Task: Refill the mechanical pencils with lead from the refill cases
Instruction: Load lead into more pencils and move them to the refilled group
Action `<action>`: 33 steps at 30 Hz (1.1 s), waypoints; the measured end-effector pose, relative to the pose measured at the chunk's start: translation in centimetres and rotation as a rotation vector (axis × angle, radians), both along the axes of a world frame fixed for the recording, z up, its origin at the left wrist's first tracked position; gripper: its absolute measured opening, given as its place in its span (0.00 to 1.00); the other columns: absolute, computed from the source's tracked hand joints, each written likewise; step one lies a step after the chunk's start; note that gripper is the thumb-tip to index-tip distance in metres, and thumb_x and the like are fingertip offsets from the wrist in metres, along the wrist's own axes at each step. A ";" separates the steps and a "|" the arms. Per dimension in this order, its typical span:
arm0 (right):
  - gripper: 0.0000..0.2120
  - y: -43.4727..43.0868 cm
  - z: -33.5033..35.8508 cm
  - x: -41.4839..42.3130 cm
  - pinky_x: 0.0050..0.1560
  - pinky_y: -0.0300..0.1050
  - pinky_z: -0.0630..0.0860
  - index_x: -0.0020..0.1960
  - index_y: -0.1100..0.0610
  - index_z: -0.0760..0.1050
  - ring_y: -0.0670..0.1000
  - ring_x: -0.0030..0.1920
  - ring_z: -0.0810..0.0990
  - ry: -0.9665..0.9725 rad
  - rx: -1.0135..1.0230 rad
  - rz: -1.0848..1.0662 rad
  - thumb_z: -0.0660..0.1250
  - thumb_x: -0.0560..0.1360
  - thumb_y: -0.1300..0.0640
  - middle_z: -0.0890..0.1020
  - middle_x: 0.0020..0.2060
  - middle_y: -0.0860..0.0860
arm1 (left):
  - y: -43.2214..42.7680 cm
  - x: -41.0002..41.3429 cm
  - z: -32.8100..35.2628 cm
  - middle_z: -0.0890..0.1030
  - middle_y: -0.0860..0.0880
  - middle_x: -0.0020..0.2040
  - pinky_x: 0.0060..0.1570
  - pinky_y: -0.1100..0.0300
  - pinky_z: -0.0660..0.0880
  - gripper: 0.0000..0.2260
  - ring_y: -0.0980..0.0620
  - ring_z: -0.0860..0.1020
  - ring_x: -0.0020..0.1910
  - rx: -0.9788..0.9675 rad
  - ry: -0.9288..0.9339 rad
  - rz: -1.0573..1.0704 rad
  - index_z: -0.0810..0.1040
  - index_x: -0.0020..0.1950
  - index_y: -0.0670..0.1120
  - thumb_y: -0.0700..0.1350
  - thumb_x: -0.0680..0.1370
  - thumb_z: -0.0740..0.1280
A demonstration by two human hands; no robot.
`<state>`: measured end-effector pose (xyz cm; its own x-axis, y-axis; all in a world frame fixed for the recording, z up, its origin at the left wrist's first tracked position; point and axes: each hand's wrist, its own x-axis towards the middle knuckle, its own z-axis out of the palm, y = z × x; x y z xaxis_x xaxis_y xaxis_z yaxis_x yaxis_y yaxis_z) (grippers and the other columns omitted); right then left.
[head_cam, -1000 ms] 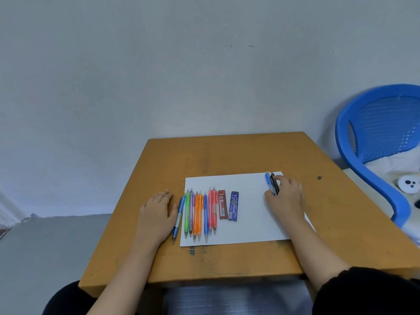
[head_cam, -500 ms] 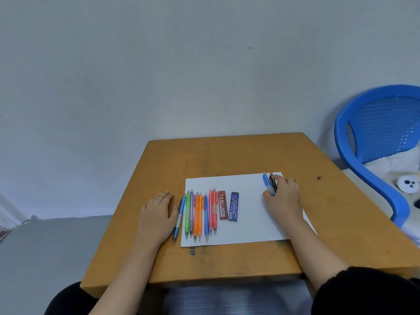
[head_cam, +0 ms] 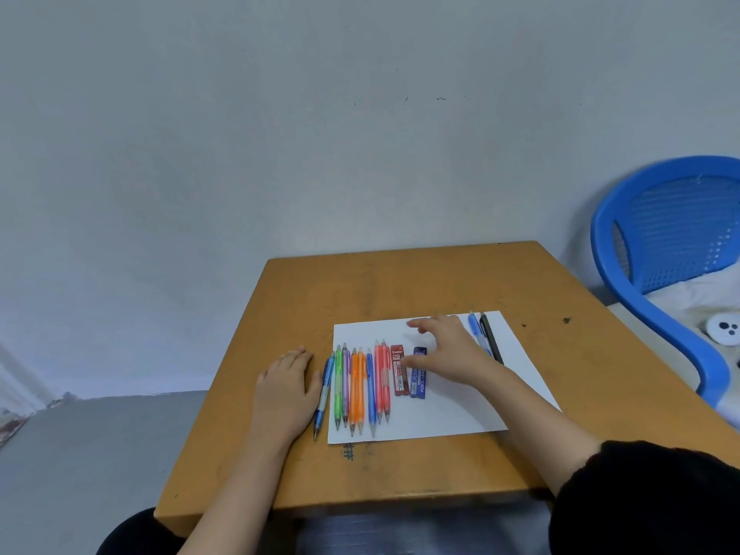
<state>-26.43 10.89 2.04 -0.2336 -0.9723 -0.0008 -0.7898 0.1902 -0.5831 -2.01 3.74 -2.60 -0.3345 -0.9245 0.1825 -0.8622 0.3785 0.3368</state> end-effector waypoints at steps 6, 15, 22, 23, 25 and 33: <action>0.45 -1.4 0.3 1.0 0.71 0.58 0.54 0.76 0.50 0.56 0.53 0.74 0.52 0.192 0.201 0.174 0.72 0.66 0.36 0.61 0.73 0.51 | 0.0 0.0 0.0 0.67 0.53 0.74 0.71 0.54 0.59 0.21 0.54 0.63 0.73 -0.005 0.013 0.001 0.67 0.74 0.50 0.54 0.82 0.57; 0.45 -3.1 1.4 1.5 0.70 0.59 0.56 0.74 0.50 0.60 0.55 0.72 0.54 0.247 0.330 0.254 0.75 0.64 0.38 0.61 0.71 0.51 | -0.1 0.0 0.1 0.66 0.53 0.74 0.71 0.55 0.59 0.21 0.55 0.62 0.73 -0.004 0.005 0.000 0.66 0.74 0.51 0.55 0.82 0.56; 0.43 -3.5 1.9 1.8 0.68 0.55 0.66 0.69 0.51 0.62 0.51 0.67 0.61 0.117 0.346 0.202 0.79 0.61 0.42 0.66 0.65 0.49 | 0.0 -0.1 0.2 0.65 0.53 0.75 0.71 0.55 0.58 0.21 0.54 0.62 0.73 -0.008 0.005 -0.001 0.65 0.74 0.50 0.54 0.82 0.56; 0.42 -3.5 2.0 1.9 0.67 0.54 0.68 0.68 0.51 0.62 0.51 0.66 0.62 0.066 0.343 0.195 0.79 0.62 0.45 0.67 0.64 0.49 | 0.0 -0.1 0.2 0.65 0.53 0.75 0.71 0.55 0.58 0.21 0.54 0.62 0.73 -0.006 0.003 -0.001 0.65 0.74 0.51 0.55 0.82 0.55; 0.39 -3.3 2.1 2.1 0.62 0.52 0.74 0.67 0.50 0.61 0.51 0.63 0.67 -0.066 0.339 0.174 0.80 0.63 0.50 0.69 0.62 0.50 | 0.0 0.0 0.1 0.65 0.53 0.75 0.71 0.55 0.58 0.21 0.54 0.62 0.73 -0.007 0.006 -0.001 0.65 0.74 0.51 0.55 0.82 0.55; 0.16 -2.4 2.1 2.5 0.42 0.45 0.80 0.60 0.57 0.70 0.52 0.43 0.84 -0.713 0.115 0.007 0.69 0.74 0.64 0.83 0.45 0.58 | 0.0 0.0 0.1 0.65 0.54 0.74 0.71 0.56 0.57 0.21 0.55 0.62 0.73 -0.032 0.013 0.001 0.66 0.74 0.51 0.55 0.82 0.56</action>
